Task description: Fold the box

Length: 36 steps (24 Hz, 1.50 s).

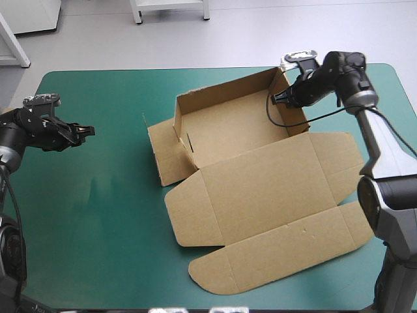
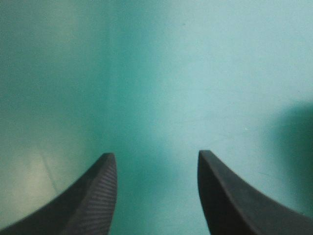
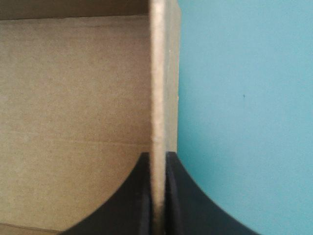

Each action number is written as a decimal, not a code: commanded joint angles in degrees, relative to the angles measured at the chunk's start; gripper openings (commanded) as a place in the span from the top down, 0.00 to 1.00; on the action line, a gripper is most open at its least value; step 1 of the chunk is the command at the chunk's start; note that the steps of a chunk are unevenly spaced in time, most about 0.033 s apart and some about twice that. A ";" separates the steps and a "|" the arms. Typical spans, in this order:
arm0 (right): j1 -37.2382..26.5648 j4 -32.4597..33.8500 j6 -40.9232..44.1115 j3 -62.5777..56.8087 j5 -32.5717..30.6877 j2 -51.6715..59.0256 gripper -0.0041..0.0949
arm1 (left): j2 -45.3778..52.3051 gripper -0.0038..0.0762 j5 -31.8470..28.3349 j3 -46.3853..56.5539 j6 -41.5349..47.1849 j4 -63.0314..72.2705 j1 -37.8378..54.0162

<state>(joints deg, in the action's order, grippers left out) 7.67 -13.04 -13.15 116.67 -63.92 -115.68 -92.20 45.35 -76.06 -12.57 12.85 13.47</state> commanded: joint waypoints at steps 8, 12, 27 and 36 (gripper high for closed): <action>-11.48 -28.76 -11.76 1.62 -0.25 8.84 0.98 | -2.61 0.49 -1.85 -1.37 -17.91 30.51 -0.16; -11.94 -32.80 -12.85 1.62 -0.85 8.84 0.98 | -4.67 0.49 4.38 -1.37 -32.43 55.36 -0.43; -11.94 -27.56 -11.93 1.62 1.20 8.65 0.98 | -6.54 0.49 28.83 -1.48 -43.43 91.76 -9.59; -11.94 -26.13 -10.44 1.62 2.65 8.65 0.98 | -5.82 0.49 29.07 -1.48 -42.51 92.72 -13.95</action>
<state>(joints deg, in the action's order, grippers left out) -3.91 -36.90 -25.16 116.67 -64.50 -110.68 -101.37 67.49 -76.06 -55.57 95.36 1.42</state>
